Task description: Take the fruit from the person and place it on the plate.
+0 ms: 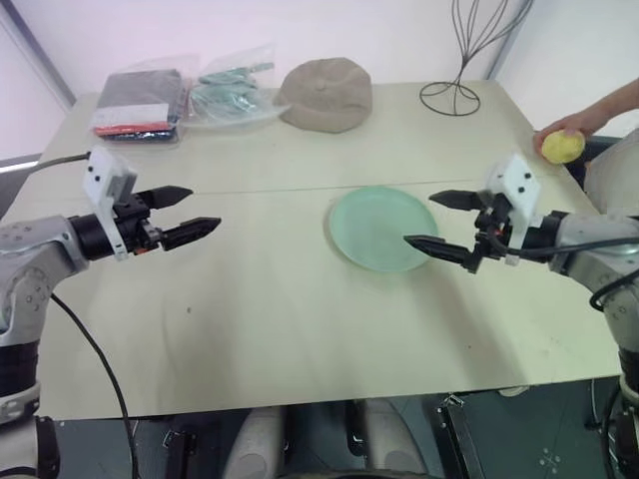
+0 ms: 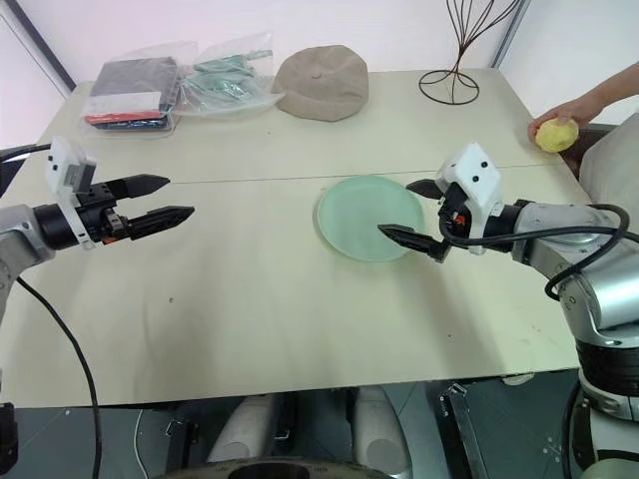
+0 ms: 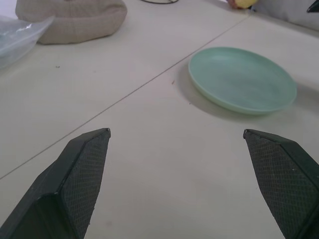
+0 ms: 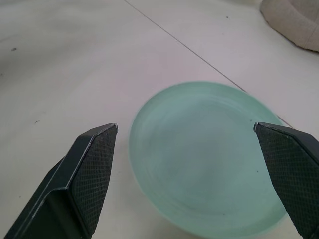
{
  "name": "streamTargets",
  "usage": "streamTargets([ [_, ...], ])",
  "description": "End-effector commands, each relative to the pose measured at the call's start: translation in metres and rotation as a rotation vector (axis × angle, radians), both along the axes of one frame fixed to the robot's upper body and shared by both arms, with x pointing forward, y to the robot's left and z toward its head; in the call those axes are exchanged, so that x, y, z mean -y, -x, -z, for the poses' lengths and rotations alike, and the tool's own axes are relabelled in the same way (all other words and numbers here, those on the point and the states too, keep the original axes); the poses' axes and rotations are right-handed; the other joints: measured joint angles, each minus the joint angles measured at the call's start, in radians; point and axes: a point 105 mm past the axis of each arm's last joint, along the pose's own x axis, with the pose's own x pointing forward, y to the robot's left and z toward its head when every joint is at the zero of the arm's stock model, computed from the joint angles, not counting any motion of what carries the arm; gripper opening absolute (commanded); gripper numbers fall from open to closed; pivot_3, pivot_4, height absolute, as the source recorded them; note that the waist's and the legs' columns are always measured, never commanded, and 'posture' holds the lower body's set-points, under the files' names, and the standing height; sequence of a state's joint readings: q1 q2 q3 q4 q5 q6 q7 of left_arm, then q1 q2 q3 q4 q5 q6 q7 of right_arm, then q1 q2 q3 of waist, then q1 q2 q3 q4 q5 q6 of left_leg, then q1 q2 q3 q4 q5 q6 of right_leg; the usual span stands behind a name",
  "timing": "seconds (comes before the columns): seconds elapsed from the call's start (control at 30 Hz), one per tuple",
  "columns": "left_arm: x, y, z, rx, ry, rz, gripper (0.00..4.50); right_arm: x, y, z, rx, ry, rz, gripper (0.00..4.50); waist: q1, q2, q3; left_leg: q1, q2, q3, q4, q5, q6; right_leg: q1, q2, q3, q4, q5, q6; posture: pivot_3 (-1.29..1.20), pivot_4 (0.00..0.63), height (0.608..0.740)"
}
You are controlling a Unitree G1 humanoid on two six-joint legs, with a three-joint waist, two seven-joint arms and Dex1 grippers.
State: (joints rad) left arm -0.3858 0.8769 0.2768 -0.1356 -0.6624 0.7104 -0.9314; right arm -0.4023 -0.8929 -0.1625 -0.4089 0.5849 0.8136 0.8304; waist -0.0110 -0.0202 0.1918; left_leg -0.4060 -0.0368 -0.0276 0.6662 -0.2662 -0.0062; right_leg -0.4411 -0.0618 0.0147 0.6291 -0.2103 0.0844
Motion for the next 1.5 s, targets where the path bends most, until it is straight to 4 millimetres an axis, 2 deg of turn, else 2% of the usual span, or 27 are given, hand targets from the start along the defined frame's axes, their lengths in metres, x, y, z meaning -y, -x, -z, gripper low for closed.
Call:
streamTargets([
  [0.03, 0.005, -0.001, -0.010, 0.047, 0.001, 0.018, 4.47, 0.002, 0.006, -0.012, 0.046, 0.014, -0.001, 4.50, 0.000, 0.000, 0.000, 0.000, 0.000, 0.000, 0.000, 0.000, 0.000, 0.000, 0.000, 0.000, 0.000, 0.000, 0.000, 0.00, 0.150, 0.740],
  [0.33, 0.009, -0.006, -0.008, 0.034, 0.007, 0.043, 4.47, 0.009, 0.008, -0.012, 0.035, 0.027, 0.028, 4.50, 0.000, 0.000, 0.000, 0.000, 0.000, 0.000, 0.000, 0.000, 0.000, 0.000, 0.000, 0.000, 0.000, 0.000, 0.000, 0.00, 0.150, 0.740],
  [0.6, 0.007, -0.009, -0.003, 0.026, -0.015, 0.064, 4.47, 0.007, 0.006, -0.013, 0.056, 0.023, 0.039, 4.50, 0.000, 0.000, 0.000, 0.000, 0.000, 0.000, 0.000, 0.000, 0.000, 0.000, 0.000, 0.000, 0.000, 0.000, 0.000, 0.00, 0.150, 0.740],
  [0.87, 0.013, -0.018, -0.011, 0.057, -0.011, 0.081, 4.47, 0.001, 0.007, -0.015, 0.077, 0.003, 0.046, 4.50, 0.001, 0.000, 0.000, 0.000, 0.000, 0.000, 0.000, 0.000, 0.000, 0.000, 0.000, -0.001, 0.000, 0.000, 0.000, 0.00, 0.150, 0.740],
  [1.5, 0.021, -0.021, -0.013, 0.070, -0.009, 0.098, 4.47, 0.003, 0.010, -0.016, 0.078, 0.000, 0.060, 4.50, 0.000, 0.000, 0.000, 0.000, 0.000, 0.000, 0.000, 0.000, 0.000, 0.000, 0.000, 0.000, 0.000, 0.000, 0.000, 0.00, 0.150, 0.740],
])
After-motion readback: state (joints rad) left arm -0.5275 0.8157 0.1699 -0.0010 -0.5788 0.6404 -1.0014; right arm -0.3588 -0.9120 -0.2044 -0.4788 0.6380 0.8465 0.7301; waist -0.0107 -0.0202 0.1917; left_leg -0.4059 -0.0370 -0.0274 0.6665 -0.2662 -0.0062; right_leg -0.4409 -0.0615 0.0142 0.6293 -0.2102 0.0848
